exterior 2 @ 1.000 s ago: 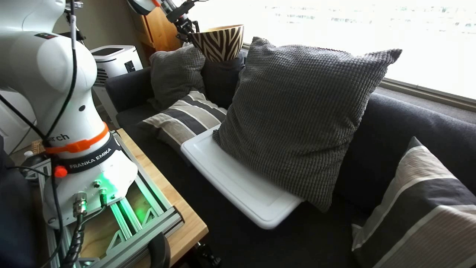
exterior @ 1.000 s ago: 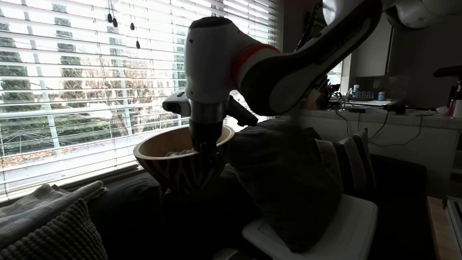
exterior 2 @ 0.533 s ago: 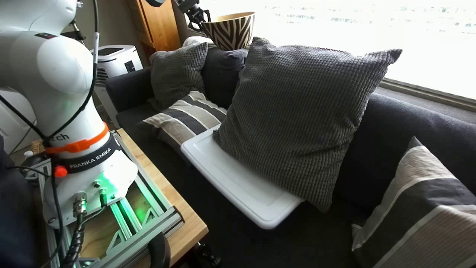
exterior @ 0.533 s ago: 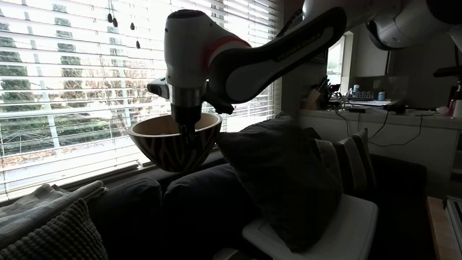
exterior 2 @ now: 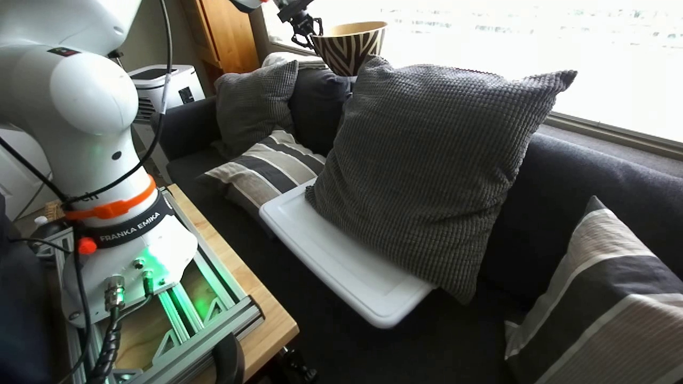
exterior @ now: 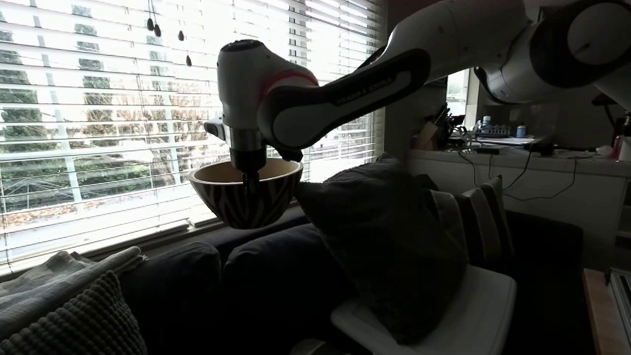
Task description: Put the bowl on top of the backrest of the chair
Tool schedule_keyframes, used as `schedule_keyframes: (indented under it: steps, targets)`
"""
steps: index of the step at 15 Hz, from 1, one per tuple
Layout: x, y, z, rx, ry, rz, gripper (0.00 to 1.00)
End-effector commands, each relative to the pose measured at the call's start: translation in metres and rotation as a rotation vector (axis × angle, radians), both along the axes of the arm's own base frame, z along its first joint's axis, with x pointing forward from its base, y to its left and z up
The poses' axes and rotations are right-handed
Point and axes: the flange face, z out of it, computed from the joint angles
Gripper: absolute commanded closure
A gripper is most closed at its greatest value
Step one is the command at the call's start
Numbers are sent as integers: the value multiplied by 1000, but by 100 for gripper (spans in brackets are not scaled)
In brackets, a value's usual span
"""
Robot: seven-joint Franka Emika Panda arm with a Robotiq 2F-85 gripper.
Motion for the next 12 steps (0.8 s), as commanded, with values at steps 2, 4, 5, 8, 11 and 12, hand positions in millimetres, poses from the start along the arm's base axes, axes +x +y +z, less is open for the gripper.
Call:
schedule_keyframes:
  steps: [2, 4, 5, 8, 11, 12]
  targets:
    - [23, -3, 20, -24, -49, -34, 94]
    - [29, -7, 17, -21, -49, -50, 94]
    - [31, -9, 15, -28, -51, -49, 94]
    - [34, -7, 12, -58, -56, 19, 94]
    - [32, -10, -24, -20, 32, 1, 77]
    - [31, -10, -33, -15, 51, 0, 77]
